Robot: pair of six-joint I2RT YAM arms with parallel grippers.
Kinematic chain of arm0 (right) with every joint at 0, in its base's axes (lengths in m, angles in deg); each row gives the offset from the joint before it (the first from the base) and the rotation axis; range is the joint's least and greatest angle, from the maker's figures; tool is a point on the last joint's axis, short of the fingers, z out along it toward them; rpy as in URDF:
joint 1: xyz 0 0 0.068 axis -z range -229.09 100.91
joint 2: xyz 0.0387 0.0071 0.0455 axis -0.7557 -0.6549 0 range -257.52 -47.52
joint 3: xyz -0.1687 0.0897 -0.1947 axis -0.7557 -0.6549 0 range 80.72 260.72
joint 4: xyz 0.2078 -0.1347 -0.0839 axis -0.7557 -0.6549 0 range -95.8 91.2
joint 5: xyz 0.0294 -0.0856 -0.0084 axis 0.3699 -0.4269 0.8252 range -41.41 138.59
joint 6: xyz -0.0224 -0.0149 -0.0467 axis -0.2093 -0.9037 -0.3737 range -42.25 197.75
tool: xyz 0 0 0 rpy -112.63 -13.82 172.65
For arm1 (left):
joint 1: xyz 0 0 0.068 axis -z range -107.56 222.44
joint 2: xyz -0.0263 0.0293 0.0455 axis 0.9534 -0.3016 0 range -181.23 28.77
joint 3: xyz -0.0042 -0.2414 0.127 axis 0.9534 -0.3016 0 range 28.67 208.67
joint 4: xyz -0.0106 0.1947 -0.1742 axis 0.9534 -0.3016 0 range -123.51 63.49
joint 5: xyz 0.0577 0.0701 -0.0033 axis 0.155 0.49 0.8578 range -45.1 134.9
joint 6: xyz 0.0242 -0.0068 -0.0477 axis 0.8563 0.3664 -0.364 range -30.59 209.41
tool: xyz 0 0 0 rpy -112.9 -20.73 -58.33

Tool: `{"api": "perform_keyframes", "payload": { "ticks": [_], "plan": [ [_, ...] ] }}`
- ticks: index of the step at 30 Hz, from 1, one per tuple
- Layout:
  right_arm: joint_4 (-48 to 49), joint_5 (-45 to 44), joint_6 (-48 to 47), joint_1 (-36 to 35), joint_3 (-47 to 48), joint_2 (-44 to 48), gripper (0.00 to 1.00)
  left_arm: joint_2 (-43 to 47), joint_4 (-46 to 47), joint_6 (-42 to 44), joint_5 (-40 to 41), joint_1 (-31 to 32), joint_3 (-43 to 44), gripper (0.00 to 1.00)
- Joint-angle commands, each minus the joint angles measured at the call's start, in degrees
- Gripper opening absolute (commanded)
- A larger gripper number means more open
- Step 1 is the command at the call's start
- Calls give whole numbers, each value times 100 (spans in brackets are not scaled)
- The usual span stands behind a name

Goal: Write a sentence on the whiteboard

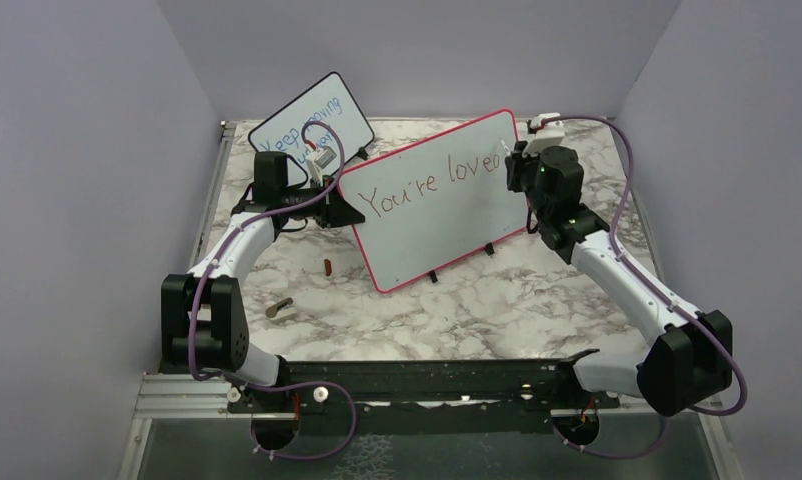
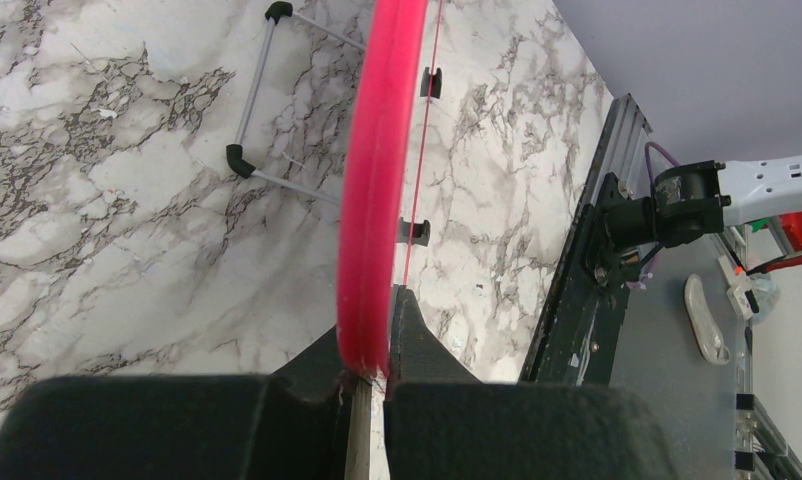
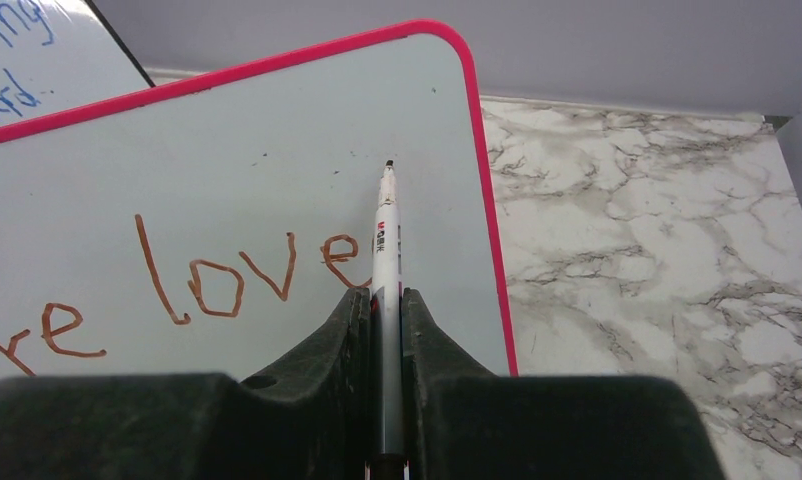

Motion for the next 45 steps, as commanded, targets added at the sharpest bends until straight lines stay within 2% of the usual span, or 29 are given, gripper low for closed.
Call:
{"api": "perform_keyframes", "payload": {
  "ticks": [1,13,45],
  "plan": [
    [176,-85,-116,32,198,-147,1,-22,-500,175,475,-43,3,0],
    [6,44,-113,42,233,-383,1,-13,-504,184,475,-43,3,0],
    [-674,351,124,43,-148,-120,1,-59,-504,175,474,-60,30,0]
  ]
}}
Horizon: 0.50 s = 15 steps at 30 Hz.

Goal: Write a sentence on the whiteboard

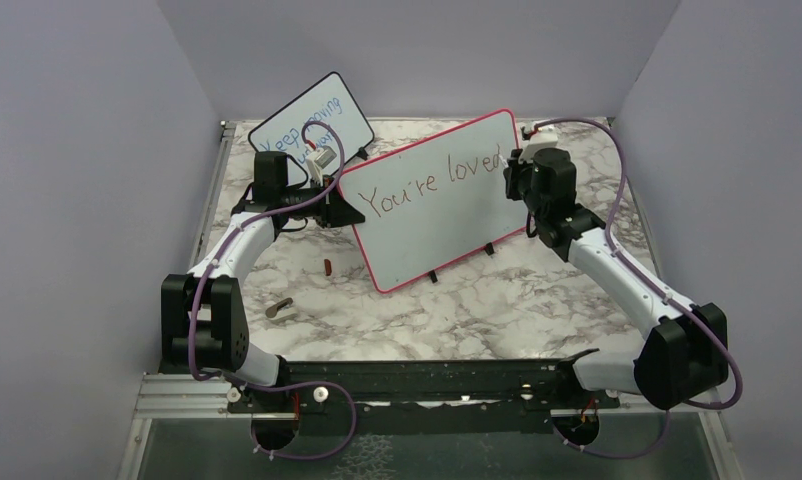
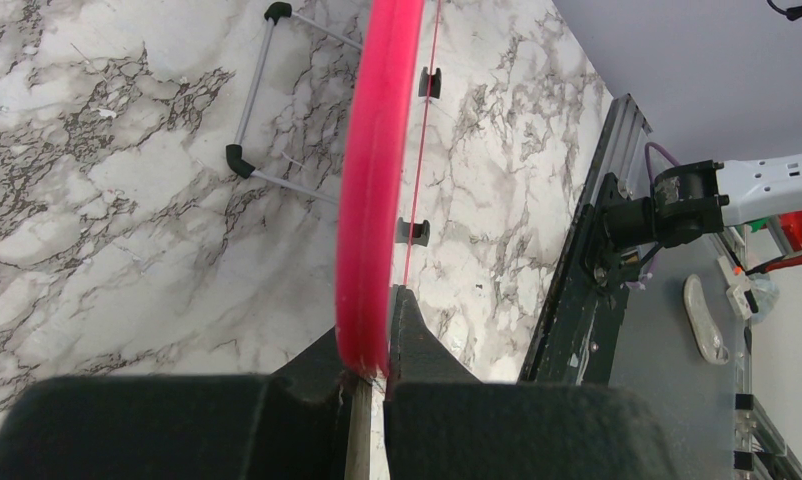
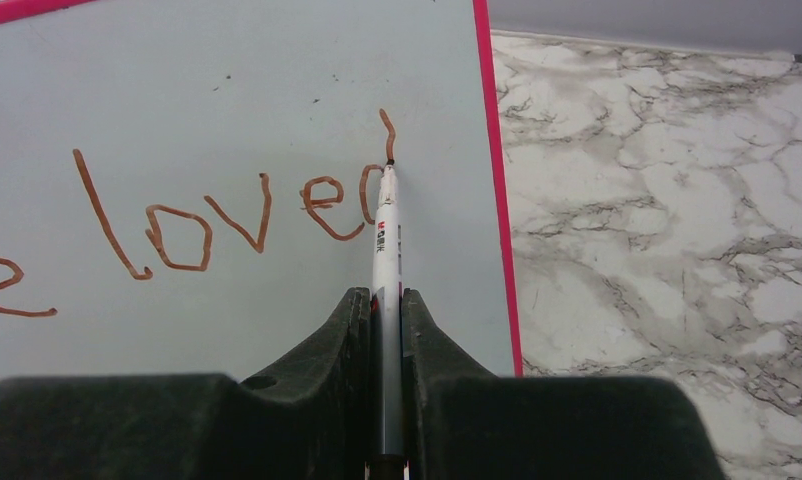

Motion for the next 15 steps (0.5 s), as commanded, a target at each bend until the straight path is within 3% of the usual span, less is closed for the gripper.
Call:
{"api": "perform_keyframes", "payload": {
  "ticks": [1,15],
  "plan": [
    [-313,197,65,16,-149,105,1,-59,-493,175,479,-52,19,0],
    [-459,260,86,16,-208,192,1,-59,-493,166,474,-65,18,0]
  ]
}}
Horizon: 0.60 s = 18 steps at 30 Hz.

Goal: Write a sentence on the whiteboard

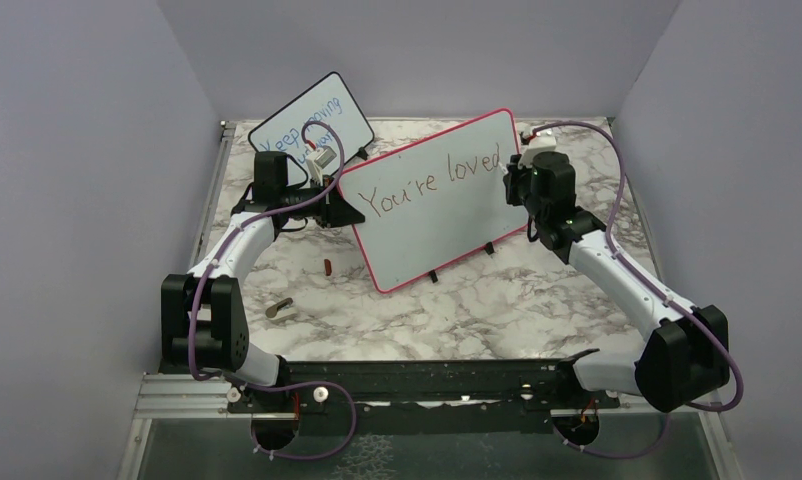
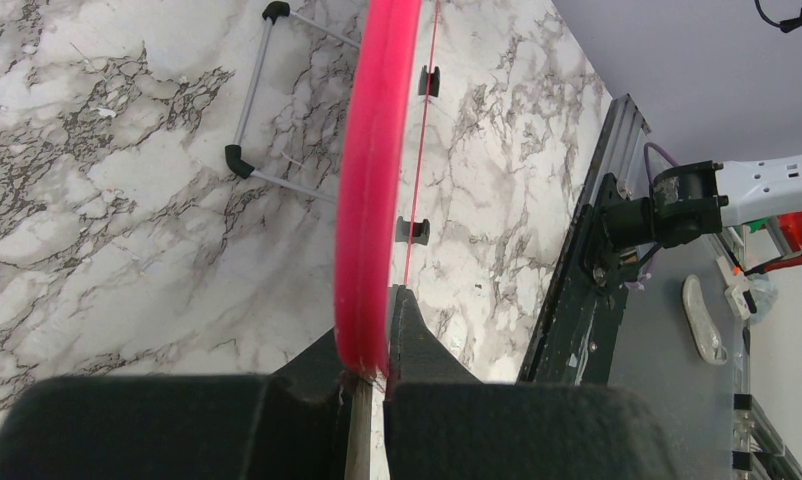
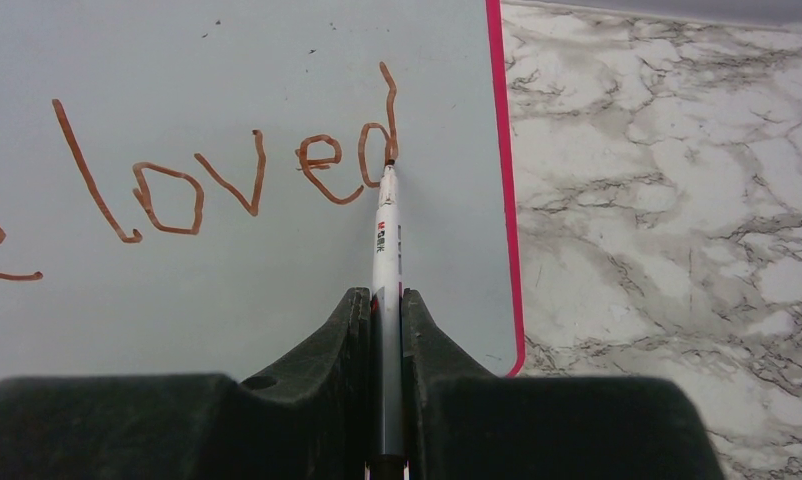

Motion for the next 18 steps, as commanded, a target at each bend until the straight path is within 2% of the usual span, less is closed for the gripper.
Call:
{"api": "perform_keyframes", "payload": {
  "ticks": [1,14,18],
  "plan": [
    [-234,190,73,16,-90,111,1,-59,-478,171,487,-61,12,0],
    [-269,-44,35,16,-147,267,1,-37,-478,138,538,-56,12,0],
    [-165,24,-21,16,-273,710,1,-24,-478,101,589,-59,12,0]
  ]
}}
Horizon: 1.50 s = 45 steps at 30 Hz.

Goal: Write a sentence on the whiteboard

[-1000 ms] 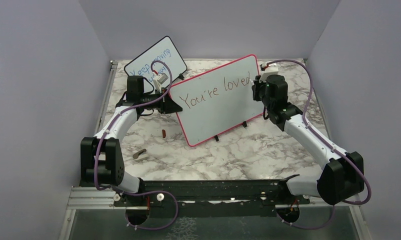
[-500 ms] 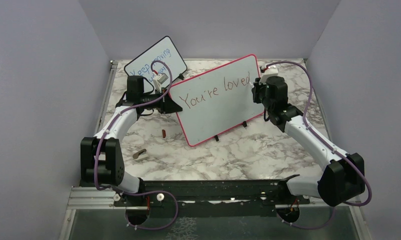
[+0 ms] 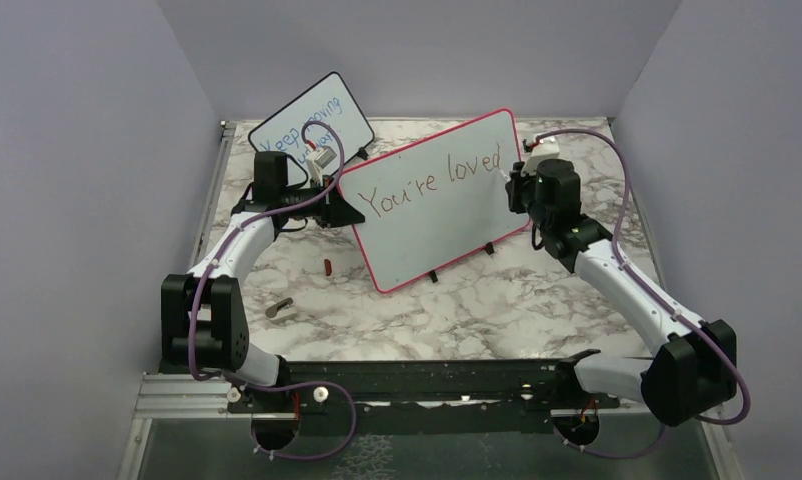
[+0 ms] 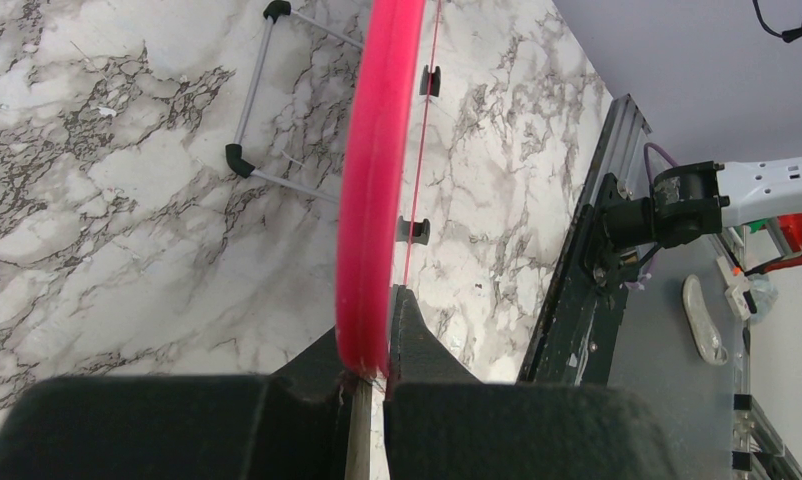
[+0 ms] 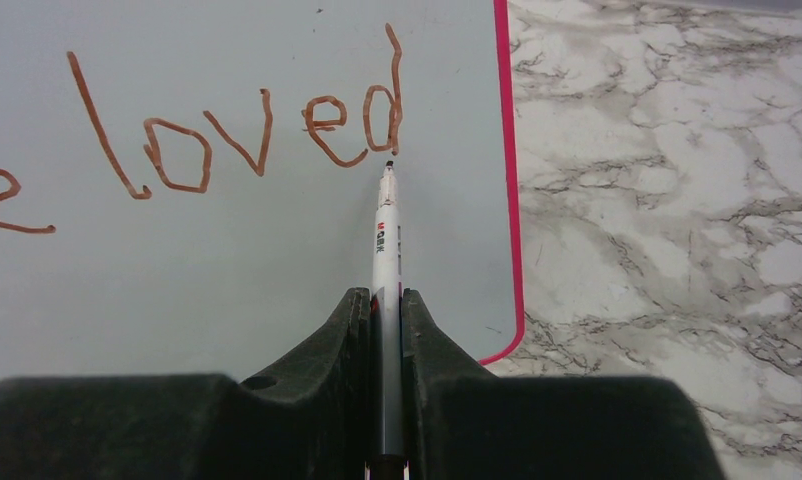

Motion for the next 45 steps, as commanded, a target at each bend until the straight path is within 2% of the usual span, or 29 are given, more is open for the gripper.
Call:
{"api": "perform_keyframes", "payload": {
  "ticks": [1,12,32,45],
  "plan": [
    [44,31,-19,9,-94,489,1,-22,-464,94,589,-58,10,0],
    [-135,298,79,-329,-327,836,1,26,-304,-95,615,-57,-58,0],
    [102,-965,372,-2355,-822,908,1,117,80,-503,730,-50,-254,0],
    [-39,-1436,605,-3178,-845,1015,1,159,140,-575,920,-53,-289,0]
  ]
}}
